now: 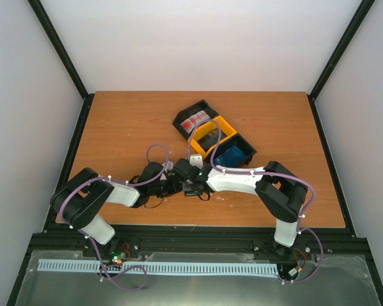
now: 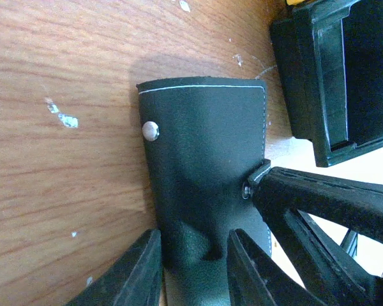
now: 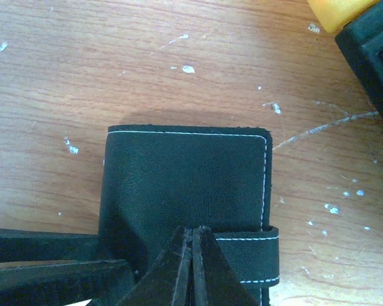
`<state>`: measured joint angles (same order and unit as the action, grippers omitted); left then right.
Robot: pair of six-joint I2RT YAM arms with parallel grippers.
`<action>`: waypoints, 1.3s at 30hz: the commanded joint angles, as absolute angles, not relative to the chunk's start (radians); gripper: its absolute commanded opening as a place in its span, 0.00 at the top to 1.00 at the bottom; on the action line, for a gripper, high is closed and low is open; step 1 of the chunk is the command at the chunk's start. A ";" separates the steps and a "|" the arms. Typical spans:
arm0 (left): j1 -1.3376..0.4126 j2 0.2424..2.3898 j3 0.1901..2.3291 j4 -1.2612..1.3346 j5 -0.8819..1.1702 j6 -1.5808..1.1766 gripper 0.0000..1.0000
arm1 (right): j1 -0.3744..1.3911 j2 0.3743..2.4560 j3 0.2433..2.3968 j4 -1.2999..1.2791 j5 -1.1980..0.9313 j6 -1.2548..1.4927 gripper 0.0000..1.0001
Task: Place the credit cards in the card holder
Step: Close the card holder at the center of the board.
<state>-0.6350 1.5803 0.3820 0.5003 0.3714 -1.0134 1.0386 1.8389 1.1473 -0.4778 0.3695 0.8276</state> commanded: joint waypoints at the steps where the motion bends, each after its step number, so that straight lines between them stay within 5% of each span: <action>1: -0.632 1.643 0.343 0.298 0.313 -1.017 0.68 | 1.046 1.851 1.134 -0.475 0.340 0.848 0.97; 39: -0.630 1.644 0.336 0.309 0.321 -1.019 0.69 | 1.032 1.826 1.087 -0.412 0.385 0.864 0.97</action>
